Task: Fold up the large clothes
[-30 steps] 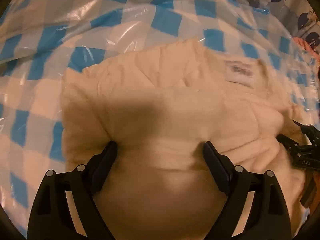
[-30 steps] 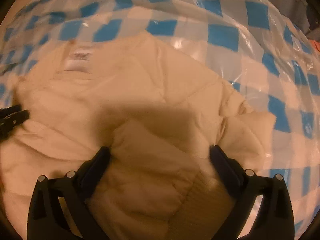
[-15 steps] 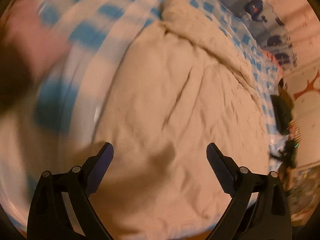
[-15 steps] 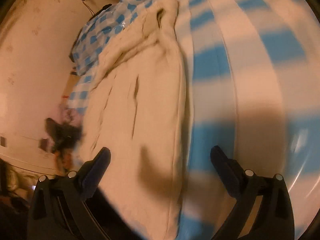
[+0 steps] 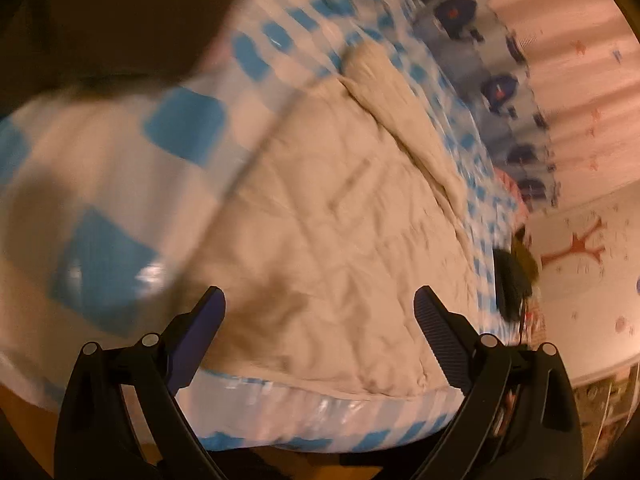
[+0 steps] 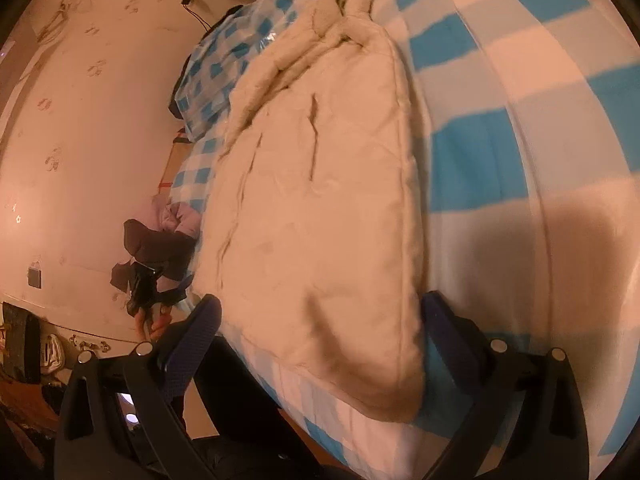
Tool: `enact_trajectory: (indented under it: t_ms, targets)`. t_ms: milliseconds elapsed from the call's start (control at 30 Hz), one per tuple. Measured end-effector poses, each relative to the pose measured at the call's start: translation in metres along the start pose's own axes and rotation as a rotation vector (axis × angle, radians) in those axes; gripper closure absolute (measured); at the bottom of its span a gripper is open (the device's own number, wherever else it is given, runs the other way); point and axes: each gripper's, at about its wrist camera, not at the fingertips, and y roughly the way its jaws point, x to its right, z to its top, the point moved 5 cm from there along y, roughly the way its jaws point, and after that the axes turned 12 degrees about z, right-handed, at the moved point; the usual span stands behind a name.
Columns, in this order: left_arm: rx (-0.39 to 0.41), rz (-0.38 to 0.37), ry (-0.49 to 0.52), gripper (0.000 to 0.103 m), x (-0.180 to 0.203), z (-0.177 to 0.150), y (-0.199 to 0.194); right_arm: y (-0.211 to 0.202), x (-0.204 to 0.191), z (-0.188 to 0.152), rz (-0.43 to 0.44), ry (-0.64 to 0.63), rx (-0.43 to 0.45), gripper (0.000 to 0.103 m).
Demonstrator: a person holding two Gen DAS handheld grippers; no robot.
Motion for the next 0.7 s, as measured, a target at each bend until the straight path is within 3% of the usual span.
enact_trajectory:
  t_ms: [167, 267, 400, 433, 567, 700]
  targets:
    - [-0.079, 0.02, -0.026, 0.012, -0.02, -0.001, 0.018, 0.009, -0.008, -0.006, 0.103, 0.001, -0.023, 0.007]
    - [-0.108, -0.027, -0.005, 0.012, -0.015, -0.007, 0.025, 0.012, 0.0, -0.003, 0.063, 0.013, -0.029, 0.007]
    - [-0.083, 0.111, 0.027, 0.012, -0.027, -0.006, 0.025, 0.007, 0.004, -0.004, 0.023, 0.01, -0.027, 0.007]
    - [-0.089, 0.113, 0.021, 0.012, -0.032, -0.006, 0.026, 0.008, 0.004, -0.005, 0.027, 0.014, -0.035, 0.007]
    - [-0.128, 0.008, 0.009, 0.011, -0.028, -0.009, 0.035, 0.013, 0.003, -0.006, 0.084, 0.033, -0.063, 0.006]
    - [-0.058, -0.033, 0.007, 0.011, -0.024, -0.011, 0.017, 0.011, -0.004, -0.007, 0.168, 0.035, -0.057, 0.006]
